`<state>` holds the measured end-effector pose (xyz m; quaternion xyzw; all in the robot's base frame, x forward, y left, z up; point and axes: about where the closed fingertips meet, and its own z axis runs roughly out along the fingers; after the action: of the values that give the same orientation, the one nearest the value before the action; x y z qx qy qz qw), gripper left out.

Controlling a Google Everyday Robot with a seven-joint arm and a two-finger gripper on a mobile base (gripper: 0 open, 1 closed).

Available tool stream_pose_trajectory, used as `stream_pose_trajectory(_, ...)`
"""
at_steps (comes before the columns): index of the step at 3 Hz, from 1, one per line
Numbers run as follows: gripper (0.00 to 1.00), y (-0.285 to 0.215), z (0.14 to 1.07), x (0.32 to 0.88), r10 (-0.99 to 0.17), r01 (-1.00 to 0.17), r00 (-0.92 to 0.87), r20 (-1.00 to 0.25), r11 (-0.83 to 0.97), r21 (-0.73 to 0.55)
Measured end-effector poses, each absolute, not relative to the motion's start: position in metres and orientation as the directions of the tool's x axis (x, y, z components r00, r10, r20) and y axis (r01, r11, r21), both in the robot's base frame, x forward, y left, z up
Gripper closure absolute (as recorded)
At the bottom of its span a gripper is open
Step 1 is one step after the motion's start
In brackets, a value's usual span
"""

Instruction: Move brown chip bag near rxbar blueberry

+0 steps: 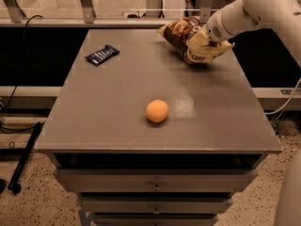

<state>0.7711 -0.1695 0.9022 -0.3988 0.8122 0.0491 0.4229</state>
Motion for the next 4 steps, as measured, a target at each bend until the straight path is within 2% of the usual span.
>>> stream_pose_trajectory(1, 1.0, -0.152, 0.9, 0.772, -0.611, -0.7, -0.302, -0.732, 0.664, -0.265)
stream_pose_trajectory(2, 1.0, -0.1, 0.905, 0.798, -0.622, -0.738, -0.198, -0.757, 0.603, -0.303)
stream_pose_trajectory(4, 1.0, -0.038, 0.911, 0.829, -0.605, -0.775, -0.109, -0.788, 0.548, -0.314)
